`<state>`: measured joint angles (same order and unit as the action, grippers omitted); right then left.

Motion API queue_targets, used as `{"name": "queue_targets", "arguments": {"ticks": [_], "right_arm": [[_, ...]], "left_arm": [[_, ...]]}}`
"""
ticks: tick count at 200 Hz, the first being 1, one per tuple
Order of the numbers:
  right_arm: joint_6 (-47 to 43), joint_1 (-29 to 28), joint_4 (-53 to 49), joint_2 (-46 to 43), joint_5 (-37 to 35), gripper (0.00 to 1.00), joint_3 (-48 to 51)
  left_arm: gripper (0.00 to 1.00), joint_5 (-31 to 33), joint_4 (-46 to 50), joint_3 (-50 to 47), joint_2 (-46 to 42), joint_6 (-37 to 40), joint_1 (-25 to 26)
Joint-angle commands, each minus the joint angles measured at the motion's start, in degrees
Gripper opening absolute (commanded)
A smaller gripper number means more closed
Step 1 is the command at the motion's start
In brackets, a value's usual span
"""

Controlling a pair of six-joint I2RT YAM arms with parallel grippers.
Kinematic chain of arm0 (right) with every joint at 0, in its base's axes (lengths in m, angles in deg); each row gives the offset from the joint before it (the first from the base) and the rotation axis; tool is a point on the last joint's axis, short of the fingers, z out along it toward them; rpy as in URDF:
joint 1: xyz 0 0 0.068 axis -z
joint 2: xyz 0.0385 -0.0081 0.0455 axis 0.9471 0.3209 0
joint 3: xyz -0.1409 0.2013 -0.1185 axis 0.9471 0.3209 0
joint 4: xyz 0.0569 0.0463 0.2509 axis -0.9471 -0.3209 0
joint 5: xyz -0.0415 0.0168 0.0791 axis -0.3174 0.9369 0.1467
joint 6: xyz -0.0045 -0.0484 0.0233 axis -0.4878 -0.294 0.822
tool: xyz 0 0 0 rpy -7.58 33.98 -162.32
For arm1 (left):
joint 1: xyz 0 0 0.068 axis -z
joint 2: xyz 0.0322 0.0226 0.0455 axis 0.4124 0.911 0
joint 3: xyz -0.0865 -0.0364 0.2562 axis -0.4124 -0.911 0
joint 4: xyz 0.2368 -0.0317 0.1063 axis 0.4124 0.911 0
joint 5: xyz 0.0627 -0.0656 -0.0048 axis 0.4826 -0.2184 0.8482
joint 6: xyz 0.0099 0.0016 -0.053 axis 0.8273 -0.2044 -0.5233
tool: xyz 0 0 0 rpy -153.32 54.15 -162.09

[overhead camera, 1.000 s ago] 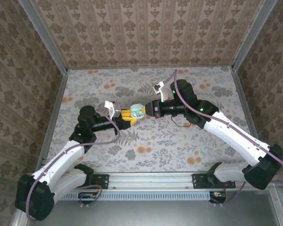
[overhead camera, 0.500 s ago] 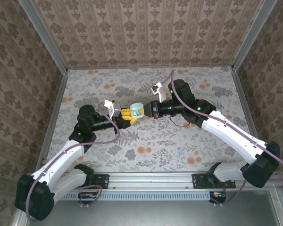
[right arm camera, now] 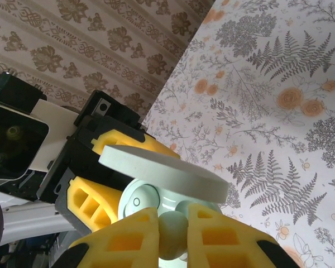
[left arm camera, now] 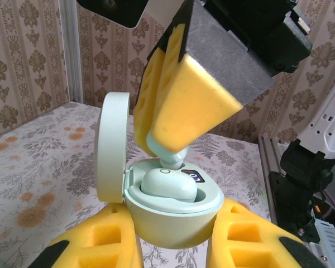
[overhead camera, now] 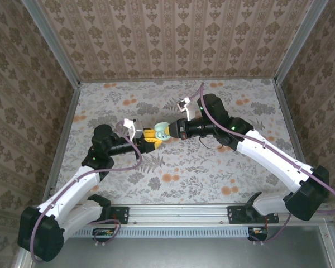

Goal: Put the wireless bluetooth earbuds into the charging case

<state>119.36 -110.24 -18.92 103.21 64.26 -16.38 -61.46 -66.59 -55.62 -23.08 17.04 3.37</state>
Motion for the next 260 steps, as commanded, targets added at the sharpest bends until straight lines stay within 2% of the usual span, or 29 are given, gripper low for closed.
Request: {"name": "queue_targets", "arguments": {"ticks": [1, 33, 87, 196, 228, 260], "right_arm": [[-0.33, -0.41, 0.32, 0.56, 0.39, 0.15, -1.12], [-0.34, -0.41, 0.20, 0.83, 0.49, 0.18, -0.79], [-1.94, -0.41, -2.77, 0.55, -1.98, 0.29, -1.62], [-3.06, -0.41, -6.30, -1.22, -6.22, 0.38, -4.34], [-2.54, -0.42, -7.33, -2.34, -7.78, 0.37, -4.46], [-1.14, -0.65, -7.35, -2.27, -7.07, 0.29, -3.95]], "left_arm": [[0.02, -1.23, -1.17, 1.74, -0.10, -0.97, 0.27], [0.02, -1.18, -1.20, 1.76, -0.08, -0.92, 0.24], [0.03, -1.06, -1.10, 1.74, -0.10, -0.92, 0.36], [0.03, -1.06, -0.82, 1.67, -0.01, -0.66, 0.40], [0.03, -1.02, -0.82, 1.67, 0.13, -0.58, 0.40], [0.03, -0.97, -0.82, 1.58, 0.25, -0.57, 0.46]]}}
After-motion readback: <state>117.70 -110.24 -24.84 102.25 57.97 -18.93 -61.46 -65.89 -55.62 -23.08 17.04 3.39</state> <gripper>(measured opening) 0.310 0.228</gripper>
